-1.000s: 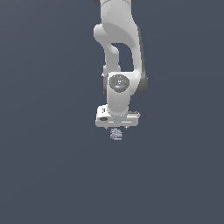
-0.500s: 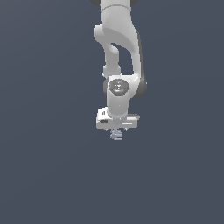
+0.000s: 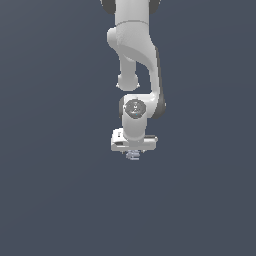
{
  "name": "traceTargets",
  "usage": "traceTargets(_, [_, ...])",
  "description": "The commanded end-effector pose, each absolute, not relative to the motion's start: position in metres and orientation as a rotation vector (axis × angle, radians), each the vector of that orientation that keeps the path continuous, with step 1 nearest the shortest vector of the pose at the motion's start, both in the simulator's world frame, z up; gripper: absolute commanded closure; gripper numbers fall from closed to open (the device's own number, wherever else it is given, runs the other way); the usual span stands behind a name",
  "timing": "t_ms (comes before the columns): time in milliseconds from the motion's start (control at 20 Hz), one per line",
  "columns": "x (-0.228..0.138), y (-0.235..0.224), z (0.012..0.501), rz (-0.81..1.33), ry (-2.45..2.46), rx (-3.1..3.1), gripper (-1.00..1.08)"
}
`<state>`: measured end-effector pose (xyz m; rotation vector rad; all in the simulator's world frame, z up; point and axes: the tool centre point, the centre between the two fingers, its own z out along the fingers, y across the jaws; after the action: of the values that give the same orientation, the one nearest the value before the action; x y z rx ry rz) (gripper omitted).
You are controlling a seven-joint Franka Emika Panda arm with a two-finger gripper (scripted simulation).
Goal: Pick up the object and move it to a goal position.
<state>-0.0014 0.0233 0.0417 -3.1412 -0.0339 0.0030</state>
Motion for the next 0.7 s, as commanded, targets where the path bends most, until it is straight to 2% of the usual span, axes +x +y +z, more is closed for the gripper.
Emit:
traceTargets(0, [-0.0006,0.0234,0.0407,0.001,-0.034,-3.141,1.08])
traceTargets(650, [-0.0015,0.0234,0.0432,-0.002,-0.033,-3.142,1.08])
